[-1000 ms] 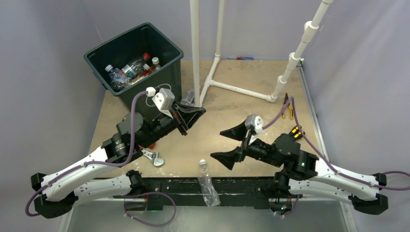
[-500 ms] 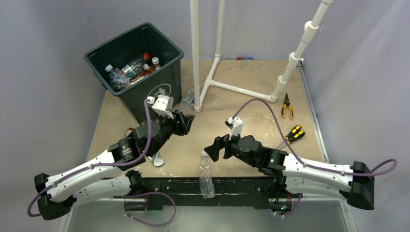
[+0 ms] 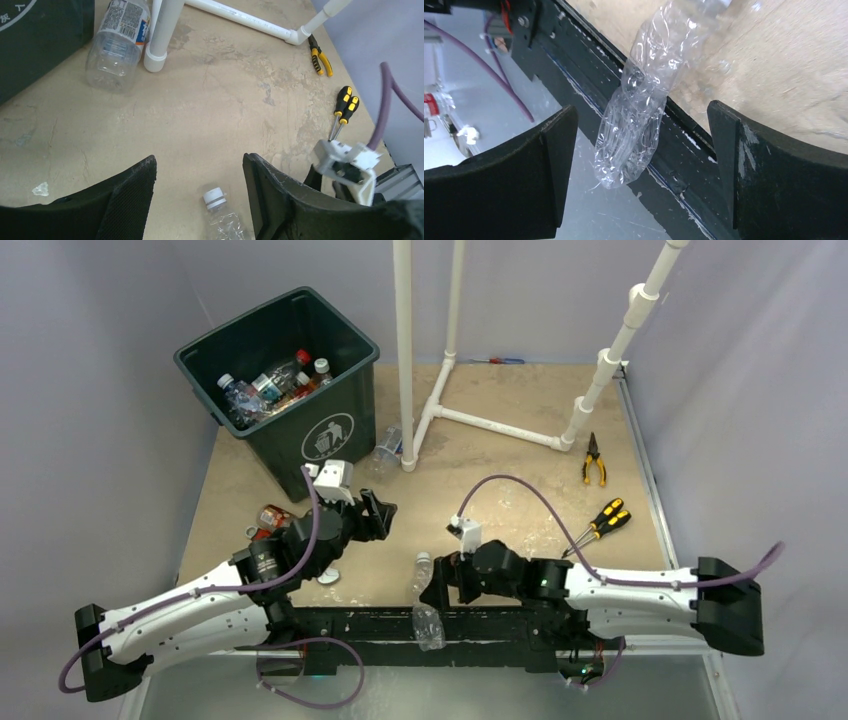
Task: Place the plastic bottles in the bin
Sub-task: Pick up the plastic bottle from the corner of the board.
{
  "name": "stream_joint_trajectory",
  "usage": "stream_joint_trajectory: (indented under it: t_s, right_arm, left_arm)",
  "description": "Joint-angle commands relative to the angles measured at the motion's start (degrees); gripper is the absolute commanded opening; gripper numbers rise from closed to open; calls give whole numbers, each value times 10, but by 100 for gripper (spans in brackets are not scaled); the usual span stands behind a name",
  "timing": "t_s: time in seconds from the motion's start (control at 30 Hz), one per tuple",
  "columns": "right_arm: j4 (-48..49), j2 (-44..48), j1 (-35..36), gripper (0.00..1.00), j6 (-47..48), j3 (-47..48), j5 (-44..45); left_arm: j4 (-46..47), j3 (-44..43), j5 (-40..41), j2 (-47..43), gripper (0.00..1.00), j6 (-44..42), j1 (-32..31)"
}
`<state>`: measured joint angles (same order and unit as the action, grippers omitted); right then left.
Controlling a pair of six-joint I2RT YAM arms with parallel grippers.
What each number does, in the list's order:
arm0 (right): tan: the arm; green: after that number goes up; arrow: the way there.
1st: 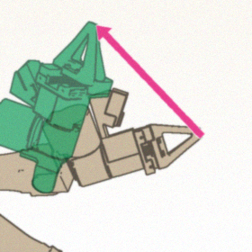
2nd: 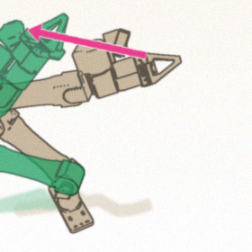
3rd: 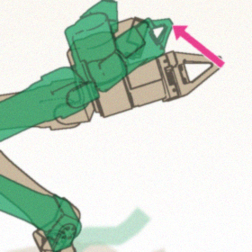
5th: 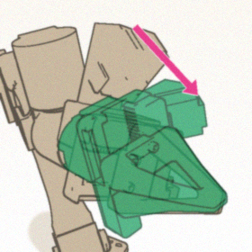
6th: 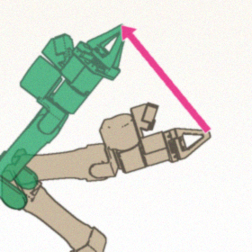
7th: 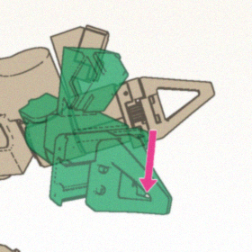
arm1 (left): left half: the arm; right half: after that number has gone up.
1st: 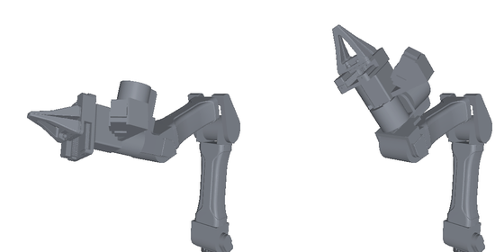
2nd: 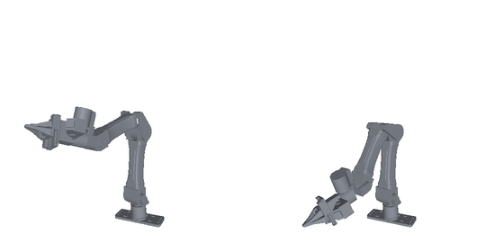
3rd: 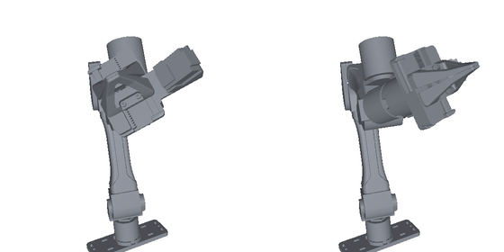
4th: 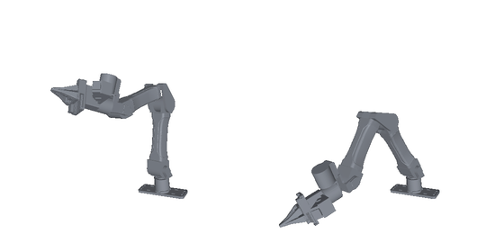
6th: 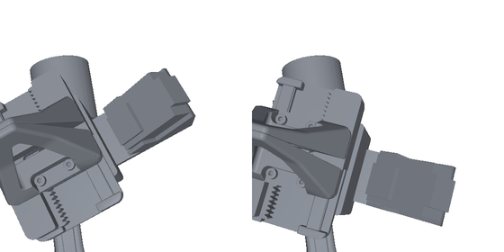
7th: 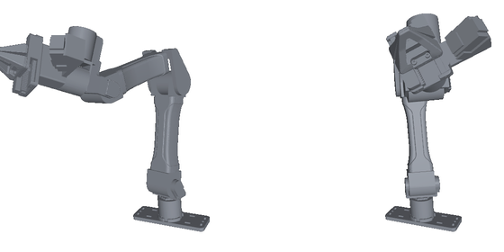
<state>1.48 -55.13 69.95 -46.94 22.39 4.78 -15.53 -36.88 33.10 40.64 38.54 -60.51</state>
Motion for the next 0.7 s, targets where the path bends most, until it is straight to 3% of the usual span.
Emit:
stream_joint_trajectory:
  t_s: [0.0,0.13,0.3,0.53,0.67]
  right_arm:
    - [7,-74,41,99,-35,32,-6]
    - [10,-140,68,98,-45,49,9]
    - [-1,-180,73,85,-43,57,37]
    - [6,-203,75,52,-33,55,52]
    - [-4,-157,75,35,-27,53,82]
  left_arm:
    - [21,6,-13,-1,64,24,0]
    - [12,8,-20,-12,64,31,0]
    - [-1,11,-22,-34,64,34,0]
    - [3,15,-24,-40,62,37,0]
    - [5,14,-27,-37,62,38,0]
